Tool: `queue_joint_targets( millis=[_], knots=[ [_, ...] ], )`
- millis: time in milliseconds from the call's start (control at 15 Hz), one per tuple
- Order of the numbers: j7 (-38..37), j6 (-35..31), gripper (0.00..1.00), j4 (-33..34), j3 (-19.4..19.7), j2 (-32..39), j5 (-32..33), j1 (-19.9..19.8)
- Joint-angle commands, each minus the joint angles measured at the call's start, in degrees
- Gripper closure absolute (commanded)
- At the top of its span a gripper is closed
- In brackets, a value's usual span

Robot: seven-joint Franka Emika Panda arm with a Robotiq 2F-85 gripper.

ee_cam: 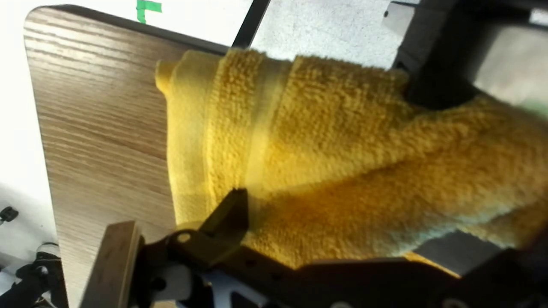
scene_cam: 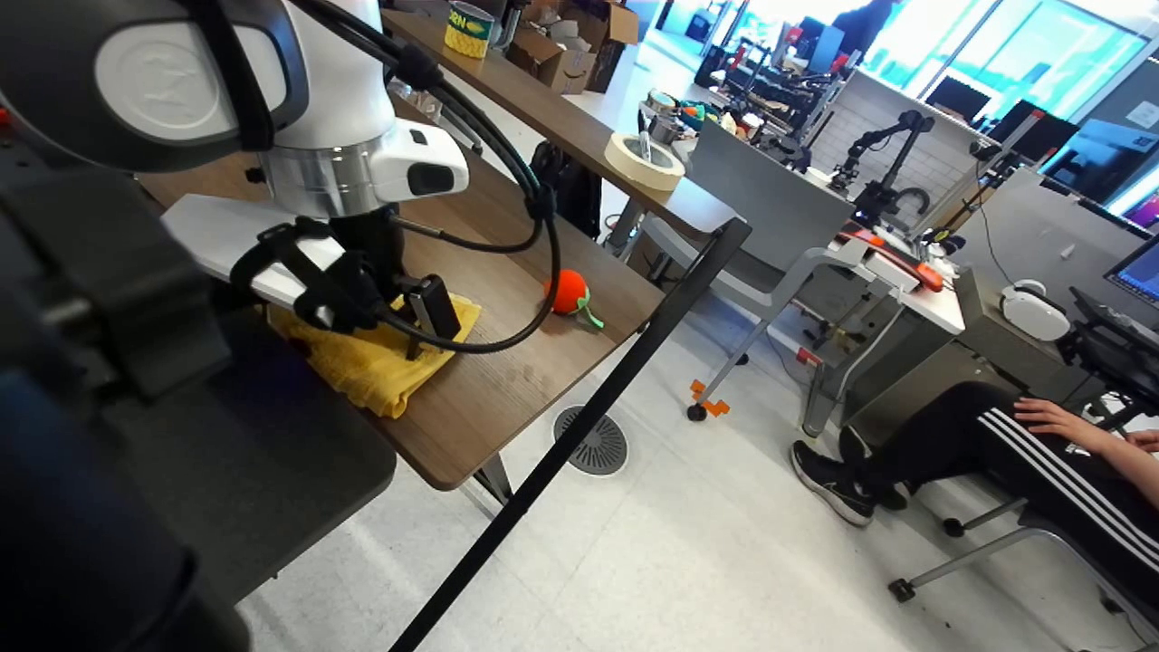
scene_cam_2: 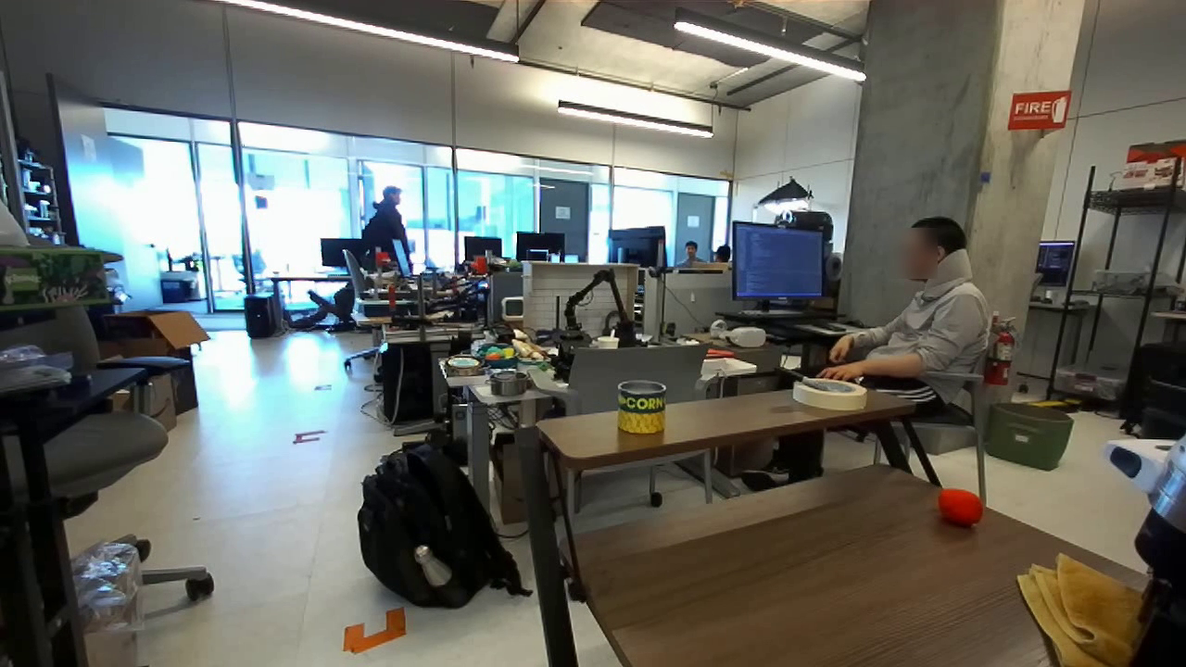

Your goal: Move the brown object to the left then wipe the table with the yellow towel

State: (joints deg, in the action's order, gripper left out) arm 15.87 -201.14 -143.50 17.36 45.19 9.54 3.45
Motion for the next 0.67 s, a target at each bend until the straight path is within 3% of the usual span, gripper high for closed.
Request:
queue_joint_targets(
  millis=[0, 600],
  knots=[
    [1.64, 0.74, 0.0, -1.97, -1.0, -3.03, 1.03, -1.58],
    [0.57, -1.57, 0.0, -8.81, -6.0, -11.76, 4.81, -7.09]
  ],
)
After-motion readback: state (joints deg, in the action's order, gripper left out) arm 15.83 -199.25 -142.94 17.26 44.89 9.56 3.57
